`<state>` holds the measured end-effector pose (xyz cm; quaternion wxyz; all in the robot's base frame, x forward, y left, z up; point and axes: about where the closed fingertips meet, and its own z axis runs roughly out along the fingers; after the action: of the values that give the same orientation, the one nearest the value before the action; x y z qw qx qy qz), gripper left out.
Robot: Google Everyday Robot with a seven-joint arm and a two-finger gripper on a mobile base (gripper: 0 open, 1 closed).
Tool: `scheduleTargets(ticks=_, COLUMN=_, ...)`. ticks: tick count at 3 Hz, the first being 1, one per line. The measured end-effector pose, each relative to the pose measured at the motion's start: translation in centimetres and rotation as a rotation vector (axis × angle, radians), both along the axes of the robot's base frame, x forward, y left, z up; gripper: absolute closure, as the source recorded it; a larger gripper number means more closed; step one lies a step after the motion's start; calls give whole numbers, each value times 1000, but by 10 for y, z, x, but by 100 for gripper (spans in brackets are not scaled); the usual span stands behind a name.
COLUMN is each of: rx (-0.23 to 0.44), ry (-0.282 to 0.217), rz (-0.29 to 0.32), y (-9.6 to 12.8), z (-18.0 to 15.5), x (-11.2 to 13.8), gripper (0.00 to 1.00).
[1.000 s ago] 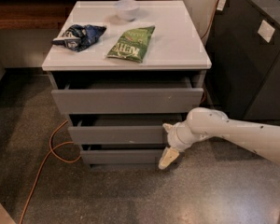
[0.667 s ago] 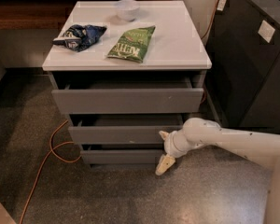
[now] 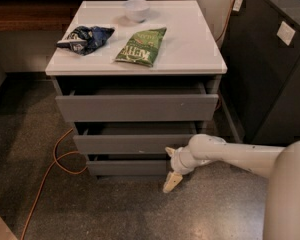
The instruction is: Open bottom drawer
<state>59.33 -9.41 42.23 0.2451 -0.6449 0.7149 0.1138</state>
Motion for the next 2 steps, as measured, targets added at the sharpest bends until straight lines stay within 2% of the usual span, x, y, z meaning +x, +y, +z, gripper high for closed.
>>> scheduleTargets(ticks=1, rx=-78, ry=8, rz=18, y=9, z=-48, x=19, gripper=0)
scheduleTargets(ticks=2, rx=-84, ry=8, rz=26, y=10, z=-52, x=18, gripper=0)
